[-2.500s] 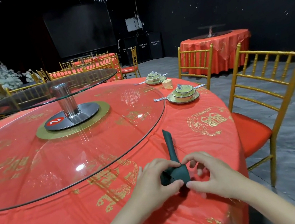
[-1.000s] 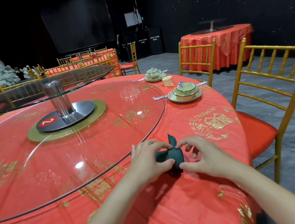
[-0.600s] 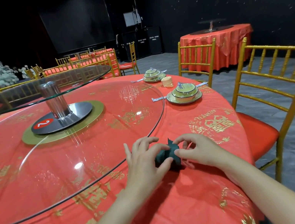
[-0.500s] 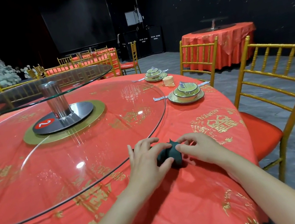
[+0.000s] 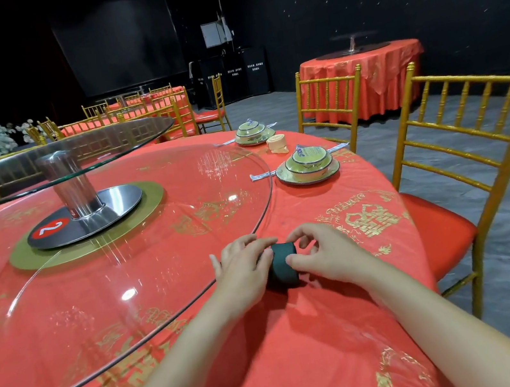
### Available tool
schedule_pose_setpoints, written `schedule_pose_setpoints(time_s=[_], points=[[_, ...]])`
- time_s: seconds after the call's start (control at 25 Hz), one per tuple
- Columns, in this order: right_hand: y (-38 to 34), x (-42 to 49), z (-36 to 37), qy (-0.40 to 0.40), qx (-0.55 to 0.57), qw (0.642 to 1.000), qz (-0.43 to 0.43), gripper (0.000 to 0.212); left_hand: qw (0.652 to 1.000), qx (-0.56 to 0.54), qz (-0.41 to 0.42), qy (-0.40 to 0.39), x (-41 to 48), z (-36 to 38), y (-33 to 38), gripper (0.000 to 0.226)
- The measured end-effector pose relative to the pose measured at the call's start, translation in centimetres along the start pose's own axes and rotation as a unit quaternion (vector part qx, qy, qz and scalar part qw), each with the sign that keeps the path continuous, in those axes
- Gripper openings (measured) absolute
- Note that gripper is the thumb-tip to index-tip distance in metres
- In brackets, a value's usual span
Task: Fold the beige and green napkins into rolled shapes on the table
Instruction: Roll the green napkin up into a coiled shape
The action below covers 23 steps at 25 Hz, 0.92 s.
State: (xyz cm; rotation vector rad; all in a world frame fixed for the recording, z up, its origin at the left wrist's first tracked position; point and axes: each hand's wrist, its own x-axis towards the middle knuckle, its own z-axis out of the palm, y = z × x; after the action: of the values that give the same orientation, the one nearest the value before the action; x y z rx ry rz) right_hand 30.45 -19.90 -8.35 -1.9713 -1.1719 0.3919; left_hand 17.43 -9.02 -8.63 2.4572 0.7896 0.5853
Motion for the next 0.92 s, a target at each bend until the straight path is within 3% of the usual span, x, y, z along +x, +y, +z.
schedule_pose_setpoints(time_s=[0.12,0.28,0.56,0.76,0.84,0.92], points=[[0.2,1.0,-0.4,-0.012,0.043,0.998,0.041,0.018,0.999,0.012,0.048,0.020,-1.2,0.5,-0.6,0.040],[0.9,1.6,0.3,0.004,0.089,0.995,0.047,0.013,0.989,0.126,0.072,0.011,-0.8,1.1,-1.3,0.065],[0.9,0.5,1.6,0.026,0.063,0.997,0.025,0.036,0.984,0.137,0.115,0.027,-0.2,1.0,-1.5,0.060],[-2.1,-2.1,1.9,-0.010,0.133,0.991,-0.010,0.042,0.991,0.021,0.125,0.037,-4.0,-1.5,-1.3,0.063],[-4.1,-3.5,1.9,-0.039,0.201,0.977,-0.050,0.043,0.988,-0.115,0.085,0.053,-6.1,-3.2,-0.9,0.051],[-5.8,-4.7,2.0,-0.057,0.282,0.956,-0.061,0.048,0.961,-0.264,0.030,0.081,-8.0,-4.9,-0.7,0.042]])
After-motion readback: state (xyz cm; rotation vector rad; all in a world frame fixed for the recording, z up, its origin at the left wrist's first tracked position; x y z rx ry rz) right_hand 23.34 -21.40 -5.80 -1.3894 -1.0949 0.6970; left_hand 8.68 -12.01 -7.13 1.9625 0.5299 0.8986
